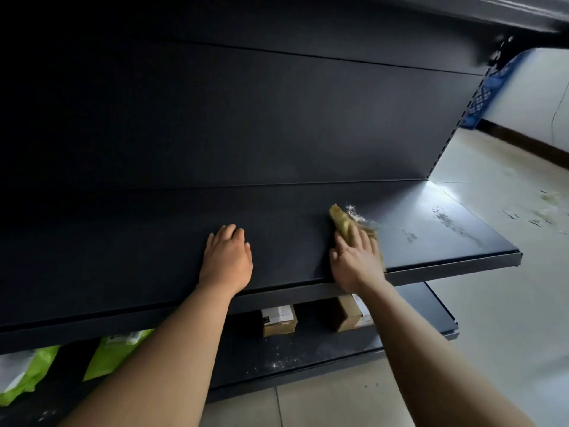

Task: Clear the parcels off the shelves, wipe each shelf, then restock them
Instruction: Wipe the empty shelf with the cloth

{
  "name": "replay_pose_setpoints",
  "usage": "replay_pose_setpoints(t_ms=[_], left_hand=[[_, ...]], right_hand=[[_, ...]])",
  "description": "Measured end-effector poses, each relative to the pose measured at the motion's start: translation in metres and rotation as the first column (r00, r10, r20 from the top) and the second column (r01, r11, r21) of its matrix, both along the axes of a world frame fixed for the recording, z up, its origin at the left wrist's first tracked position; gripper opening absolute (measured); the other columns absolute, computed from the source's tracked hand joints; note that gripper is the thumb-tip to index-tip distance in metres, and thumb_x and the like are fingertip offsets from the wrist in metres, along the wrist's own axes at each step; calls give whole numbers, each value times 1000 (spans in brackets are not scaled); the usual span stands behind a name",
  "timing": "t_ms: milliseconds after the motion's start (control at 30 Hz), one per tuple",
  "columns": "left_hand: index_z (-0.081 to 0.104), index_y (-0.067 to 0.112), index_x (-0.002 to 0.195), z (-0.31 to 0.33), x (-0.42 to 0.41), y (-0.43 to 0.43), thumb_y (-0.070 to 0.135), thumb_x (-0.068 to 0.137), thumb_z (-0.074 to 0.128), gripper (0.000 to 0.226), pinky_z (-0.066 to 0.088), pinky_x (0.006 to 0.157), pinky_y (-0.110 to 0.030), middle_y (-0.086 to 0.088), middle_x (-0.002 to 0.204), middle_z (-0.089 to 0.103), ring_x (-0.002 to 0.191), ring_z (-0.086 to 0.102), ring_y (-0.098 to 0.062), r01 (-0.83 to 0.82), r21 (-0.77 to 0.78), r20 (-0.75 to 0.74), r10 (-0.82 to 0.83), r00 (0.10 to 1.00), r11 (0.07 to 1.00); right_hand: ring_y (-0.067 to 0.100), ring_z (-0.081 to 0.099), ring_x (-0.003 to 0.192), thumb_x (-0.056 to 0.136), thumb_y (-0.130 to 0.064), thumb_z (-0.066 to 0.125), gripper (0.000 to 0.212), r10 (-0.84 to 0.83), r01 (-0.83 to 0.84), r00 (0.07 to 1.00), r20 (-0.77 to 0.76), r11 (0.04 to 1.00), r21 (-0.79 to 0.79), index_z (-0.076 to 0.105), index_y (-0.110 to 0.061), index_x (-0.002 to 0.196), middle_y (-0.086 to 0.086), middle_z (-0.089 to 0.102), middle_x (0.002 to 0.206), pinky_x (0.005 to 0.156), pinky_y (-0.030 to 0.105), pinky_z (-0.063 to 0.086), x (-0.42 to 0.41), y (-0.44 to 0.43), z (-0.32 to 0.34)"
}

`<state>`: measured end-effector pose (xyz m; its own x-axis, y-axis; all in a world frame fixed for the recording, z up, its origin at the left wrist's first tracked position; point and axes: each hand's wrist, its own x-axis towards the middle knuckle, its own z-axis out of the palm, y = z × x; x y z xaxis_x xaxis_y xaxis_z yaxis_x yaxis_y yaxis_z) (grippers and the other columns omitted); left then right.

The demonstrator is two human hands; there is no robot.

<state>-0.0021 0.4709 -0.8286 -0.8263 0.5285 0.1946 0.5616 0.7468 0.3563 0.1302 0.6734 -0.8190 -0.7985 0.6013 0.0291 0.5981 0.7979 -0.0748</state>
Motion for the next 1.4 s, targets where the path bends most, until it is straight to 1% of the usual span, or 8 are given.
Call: replay_pose_setpoints(t_ms=[133,267,500,800,867,1067,1233,1400], left_hand=[[42,9,138,-4,0,1,25,102,32,41,11,119,-37,-5,149,33,141,23,-19,-11,13,-33,11,999,1000],[36,11,144,-8,-2,2,27,102,33,46,9,120,-36,-4,153,29,144,19,-17,-12,9,-17,12,1000,1000],[36,13,145,-11,-4,1,29,102,32,46,6,119,-31,-2,154,28,144,19,-15,-20,34,-33,21,999,999],[35,13,146,-9,-2,2,27,103,29,46,5,119,-31,-2,155,27,144,18,-15,-17,22,-30,18,999,1000],[35,13,145,-8,-1,1,27,103,30,45,6,119,-31,-2,154,28,144,18,-15,-17,31,-30,18,999,999],[39,12,144,-5,0,2,26,102,32,44,9,119,-32,-2,153,31,143,21,-15,-15,38,-53,17,998,999],[35,13,146,-7,-1,1,27,103,29,45,6,119,-30,-1,155,27,144,17,-14,-29,31,-31,30,999,999],[37,12,144,-8,-2,2,25,103,30,44,6,118,-30,-2,154,29,143,20,-16,-38,18,-33,39,999,999]], right_hand=[[25,6,148,99,-38,29,53,340,-341,940,-39,939,-44,27,-26,151,5,7,162,120,40,1,-41,-35,1],[25,2,149,101,-38,28,53,473,-468,881,22,876,-120,20,-28,153,0,2,163,121,41,0,-91,-44,10],[24,1,149,99,-38,28,54,408,-401,912,45,909,-113,21,-32,152,-1,4,163,121,42,0,-140,-19,13],[29,0,148,98,-40,23,58,-19,29,996,82,992,-121,17,-24,154,8,-1,162,119,43,2,-115,51,12],[30,-1,148,97,-40,24,59,32,-25,996,78,995,-93,14,-27,154,7,-3,163,119,45,1,-122,31,11],[26,0,148,97,-40,25,56,437,-431,897,69,898,-86,21,-28,152,1,3,163,120,45,-3,-161,-33,10],[29,2,146,95,-41,23,55,180,-187,976,120,981,45,27,-30,149,2,13,160,115,55,-4,-132,29,14],[34,-1,146,94,-42,20,56,-106,111,986,130,993,-31,29,-33,148,4,12,160,114,58,-6,-79,87,15]])
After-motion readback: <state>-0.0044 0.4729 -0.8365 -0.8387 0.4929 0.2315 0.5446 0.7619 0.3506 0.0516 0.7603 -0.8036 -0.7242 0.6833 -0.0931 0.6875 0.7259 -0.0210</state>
